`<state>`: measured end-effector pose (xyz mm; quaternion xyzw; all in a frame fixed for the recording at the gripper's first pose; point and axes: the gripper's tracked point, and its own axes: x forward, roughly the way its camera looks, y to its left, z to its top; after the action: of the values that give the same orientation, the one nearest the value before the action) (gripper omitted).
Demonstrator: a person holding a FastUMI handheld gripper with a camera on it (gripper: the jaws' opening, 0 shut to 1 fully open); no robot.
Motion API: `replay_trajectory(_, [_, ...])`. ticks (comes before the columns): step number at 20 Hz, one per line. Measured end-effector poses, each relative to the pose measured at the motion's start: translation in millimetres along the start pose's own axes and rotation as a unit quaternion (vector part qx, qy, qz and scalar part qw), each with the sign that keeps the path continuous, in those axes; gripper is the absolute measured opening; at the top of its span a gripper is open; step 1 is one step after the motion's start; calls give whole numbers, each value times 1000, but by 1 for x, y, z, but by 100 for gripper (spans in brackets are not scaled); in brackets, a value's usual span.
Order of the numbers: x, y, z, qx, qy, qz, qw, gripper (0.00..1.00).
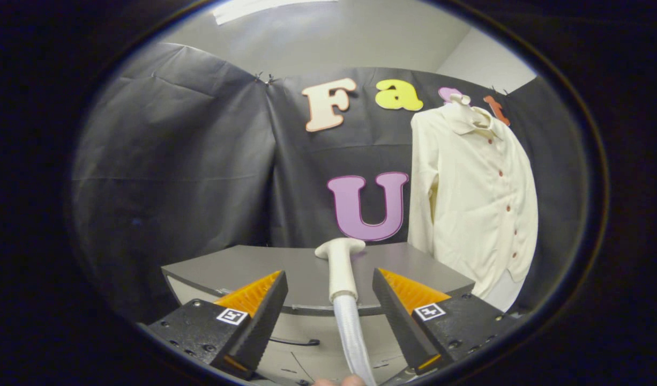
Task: Iron the clothes twice with a garment steamer, once on the left side and once on the right side.
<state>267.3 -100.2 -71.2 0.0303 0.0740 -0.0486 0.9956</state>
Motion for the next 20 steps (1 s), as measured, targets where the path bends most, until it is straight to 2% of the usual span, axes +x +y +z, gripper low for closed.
replay_trajectory(3, [25, 1, -5, -28, 31, -7, 999, 97])
replay_trajectory(6, [48, -4, -12, -31, 60, -16, 998, 97])
replay_trajectory(12, [80, -15, -29, 12, 122, -33, 992, 94])
replay_trajectory(15, [89, -20, -39, 20, 145, -45, 988, 82])
replay_trajectory(20, [91, -23, -45, 23, 160, -56, 985, 53])
